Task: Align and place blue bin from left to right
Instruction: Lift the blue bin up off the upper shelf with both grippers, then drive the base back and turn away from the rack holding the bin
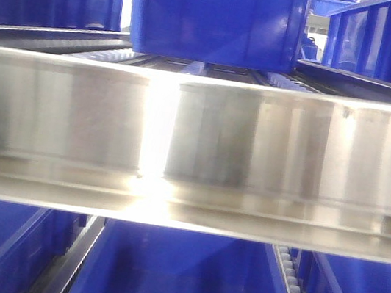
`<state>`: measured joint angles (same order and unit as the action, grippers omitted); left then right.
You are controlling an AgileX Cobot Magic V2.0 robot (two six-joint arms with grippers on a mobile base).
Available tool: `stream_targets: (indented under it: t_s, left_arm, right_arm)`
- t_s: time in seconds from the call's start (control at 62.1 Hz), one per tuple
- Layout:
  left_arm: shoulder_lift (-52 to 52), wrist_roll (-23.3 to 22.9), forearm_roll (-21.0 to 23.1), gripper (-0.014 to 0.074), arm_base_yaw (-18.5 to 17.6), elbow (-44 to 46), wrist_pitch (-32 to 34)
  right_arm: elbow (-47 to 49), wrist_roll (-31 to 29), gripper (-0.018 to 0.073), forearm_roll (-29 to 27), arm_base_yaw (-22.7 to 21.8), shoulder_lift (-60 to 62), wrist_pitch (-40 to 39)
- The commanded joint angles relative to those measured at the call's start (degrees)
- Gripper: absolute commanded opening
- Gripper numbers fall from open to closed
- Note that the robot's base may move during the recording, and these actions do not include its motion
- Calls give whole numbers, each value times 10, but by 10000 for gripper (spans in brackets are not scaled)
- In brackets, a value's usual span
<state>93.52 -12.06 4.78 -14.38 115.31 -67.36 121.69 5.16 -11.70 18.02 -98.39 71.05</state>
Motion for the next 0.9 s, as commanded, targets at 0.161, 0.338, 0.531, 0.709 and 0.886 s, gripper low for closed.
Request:
stream_targets:
  t_s: [0.161, 0.338, 0.531, 0.709, 0.886]
  left_arm:
    - [-16, 0, 89, 12, -13, 9, 87]
    - [-16, 0, 89, 12, -13, 9, 106]
    - [-16, 0, 89, 12, -13, 9, 123]
    - [-16, 0, 89, 12, -13, 9, 141]
    - [-16, 0, 89, 12, -13, 9, 159]
  right_arm:
    - [10, -6, -64, -69, 10, -15, -76]
    - [10, -6, -64, -69, 10, -33, -85]
    - [10, -6, -64, -69, 10, -40, -85]
    - [10, -6, -64, -69, 10, -44, -86]
    - [10, -6, -64, -69, 10, -45, -92]
